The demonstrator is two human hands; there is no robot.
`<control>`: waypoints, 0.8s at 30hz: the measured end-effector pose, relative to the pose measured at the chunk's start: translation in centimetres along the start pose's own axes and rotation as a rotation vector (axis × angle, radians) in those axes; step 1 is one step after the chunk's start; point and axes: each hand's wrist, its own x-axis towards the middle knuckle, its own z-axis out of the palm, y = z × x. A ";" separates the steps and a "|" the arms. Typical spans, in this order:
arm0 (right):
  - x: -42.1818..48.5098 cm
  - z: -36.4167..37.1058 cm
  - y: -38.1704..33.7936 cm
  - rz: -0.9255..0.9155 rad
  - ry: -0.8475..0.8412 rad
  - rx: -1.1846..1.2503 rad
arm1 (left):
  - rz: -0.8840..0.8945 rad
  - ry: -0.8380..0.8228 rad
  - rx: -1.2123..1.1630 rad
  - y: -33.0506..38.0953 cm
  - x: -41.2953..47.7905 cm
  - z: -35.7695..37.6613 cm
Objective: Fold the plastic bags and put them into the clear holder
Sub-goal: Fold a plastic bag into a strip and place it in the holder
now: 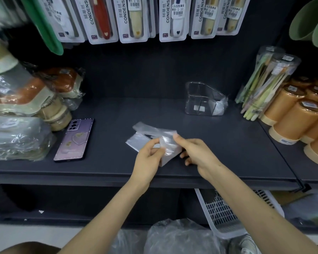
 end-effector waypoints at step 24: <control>-0.7 -2.8 0.7 -0.176 -0.343 -0.217 | -0.161 0.046 -0.296 1.7 3.1 -1.9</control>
